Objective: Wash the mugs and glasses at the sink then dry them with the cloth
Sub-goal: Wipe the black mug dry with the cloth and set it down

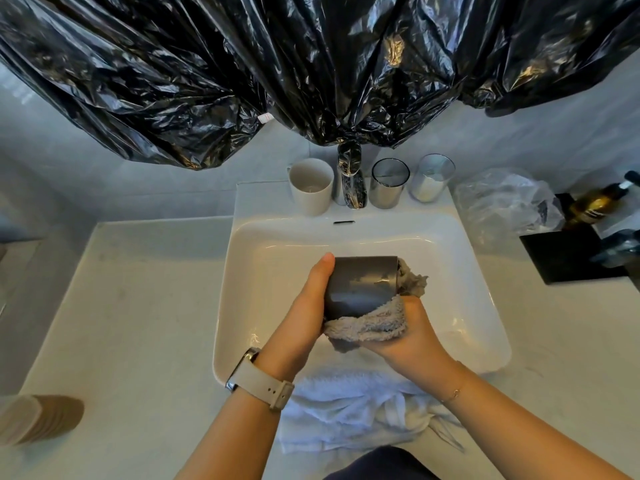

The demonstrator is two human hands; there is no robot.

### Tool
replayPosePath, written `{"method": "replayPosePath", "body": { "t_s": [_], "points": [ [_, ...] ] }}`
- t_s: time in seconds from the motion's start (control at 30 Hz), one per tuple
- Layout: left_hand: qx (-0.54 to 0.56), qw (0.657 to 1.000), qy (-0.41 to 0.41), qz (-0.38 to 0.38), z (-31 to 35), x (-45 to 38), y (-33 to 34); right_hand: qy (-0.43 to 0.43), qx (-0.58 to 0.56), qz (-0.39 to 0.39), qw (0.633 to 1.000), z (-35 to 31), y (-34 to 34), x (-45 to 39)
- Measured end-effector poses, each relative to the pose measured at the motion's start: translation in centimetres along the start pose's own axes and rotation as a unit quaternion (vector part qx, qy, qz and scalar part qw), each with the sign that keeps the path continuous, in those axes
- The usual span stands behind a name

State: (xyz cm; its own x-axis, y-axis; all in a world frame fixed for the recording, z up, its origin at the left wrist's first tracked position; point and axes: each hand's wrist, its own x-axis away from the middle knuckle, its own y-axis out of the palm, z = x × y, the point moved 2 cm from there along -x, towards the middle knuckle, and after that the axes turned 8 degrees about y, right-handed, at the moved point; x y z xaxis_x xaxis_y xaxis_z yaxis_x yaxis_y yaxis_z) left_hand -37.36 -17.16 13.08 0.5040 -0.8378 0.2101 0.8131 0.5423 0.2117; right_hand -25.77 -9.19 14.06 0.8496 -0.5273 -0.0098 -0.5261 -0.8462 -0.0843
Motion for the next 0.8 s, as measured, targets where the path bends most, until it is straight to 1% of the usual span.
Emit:
{"method": "replayPosePath", "body": {
  "t_s": [0.07, 0.1, 0.13, 0.2, 0.23, 0.27, 0.3, 0.33, 0.4, 0.43, 0.47, 0.5, 0.53, 0.6, 0.63, 0.67, 0.7, 0.73, 0.8],
  "points": [
    [-0.056, 0.991, 0.115, 0.044, -0.2, 0.2, -0.2, 0.05, -0.041, 0.001, 0.998, -0.2, 0.1, -0.3],
    [-0.077, 0.984, 0.153, 0.045, -0.5, 0.3, -0.5, 0.086, -0.072, 0.003, 0.994, -0.4, 0.0, -0.5],
    [-0.098, 0.979, 0.176, 0.035, -0.5, 0.4, -0.5, 0.126, -0.115, -0.001, 0.985, -0.5, -0.1, -0.8],
    [-0.165, 0.964, 0.208, 0.007, -0.5, 0.5, -0.6, 0.219, -0.235, -0.03, 0.947, -0.6, -0.5, -1.3],
    [-0.201, 0.956, 0.211, -0.012, -0.7, 0.4, -0.7, 0.256, -0.284, -0.037, 0.923, -0.7, -0.8, -1.5],
    [-0.217, 0.954, 0.206, -0.026, -0.8, 0.4, -0.6, 0.274, -0.303, -0.034, 0.912, -0.7, -1.1, -1.5],
    [-0.213, 0.956, 0.197, -0.037, -0.8, 0.5, -0.6, 0.273, -0.296, -0.026, 0.915, -0.7, -1.2, -1.4],
    [-0.198, 0.962, 0.183, -0.045, -0.8, 0.6, -0.6, 0.248, -0.261, -0.019, 0.933, -0.5, -1.2, -1.2],
    [-0.135, 0.982, 0.128, -0.044, -0.5, 0.4, -0.5, 0.156, -0.119, -0.002, 0.981, -0.5, -1.0, -0.4],
    [-0.102, 0.99, 0.085, -0.041, -0.4, 0.2, -0.5, 0.106, -0.049, 0.002, 0.993, -0.3, -0.8, 0.0],
    [-0.072, 0.996, 0.042, -0.041, -0.3, 0.1, -0.5, 0.062, -0.008, 0.003, 0.998, 0.1, -0.6, 0.3],
    [-0.053, 0.998, 0.006, -0.04, -0.2, 0.0, -0.5, 0.028, 0.004, 0.003, 1.0, 0.3, -0.4, 0.6],
    [-0.056, 0.998, -0.009, -0.034, -0.1, -0.1, -0.4, 0.006, 0.002, 0.001, 1.0, 0.4, -0.3, 0.9],
    [-0.081, 0.997, 0.016, -0.002, -0.2, 0.0, -0.1, 0.005, -0.007, 0.004, 1.0, 0.3, 0.0, 1.2],
    [-0.085, 0.996, 0.039, 0.013, -0.4, 0.2, 0.0, 0.028, -0.01, 0.013, 0.999, 0.5, 0.1, 1.2],
    [-0.087, 0.994, 0.065, 0.019, -0.6, 0.4, 0.2, 0.077, -0.021, 0.028, 0.996, 0.5, 0.2, 1.1],
    [-0.1, 0.99, 0.097, 0.022, -0.9, 0.7, 0.4, 0.15, -0.055, 0.042, 0.986, 0.5, 0.0, 0.8],
    [-0.125, 0.983, 0.13, 0.024, -1.2, 0.9, 0.5, 0.218, -0.122, 0.038, 0.968, 0.4, -0.3, 0.5],
    [-0.217, 0.959, 0.18, 0.013, -1.9, 1.1, 0.3, 0.3, -0.283, 0.012, 0.911, 0.3, -0.9, -0.1]
  ]
}}
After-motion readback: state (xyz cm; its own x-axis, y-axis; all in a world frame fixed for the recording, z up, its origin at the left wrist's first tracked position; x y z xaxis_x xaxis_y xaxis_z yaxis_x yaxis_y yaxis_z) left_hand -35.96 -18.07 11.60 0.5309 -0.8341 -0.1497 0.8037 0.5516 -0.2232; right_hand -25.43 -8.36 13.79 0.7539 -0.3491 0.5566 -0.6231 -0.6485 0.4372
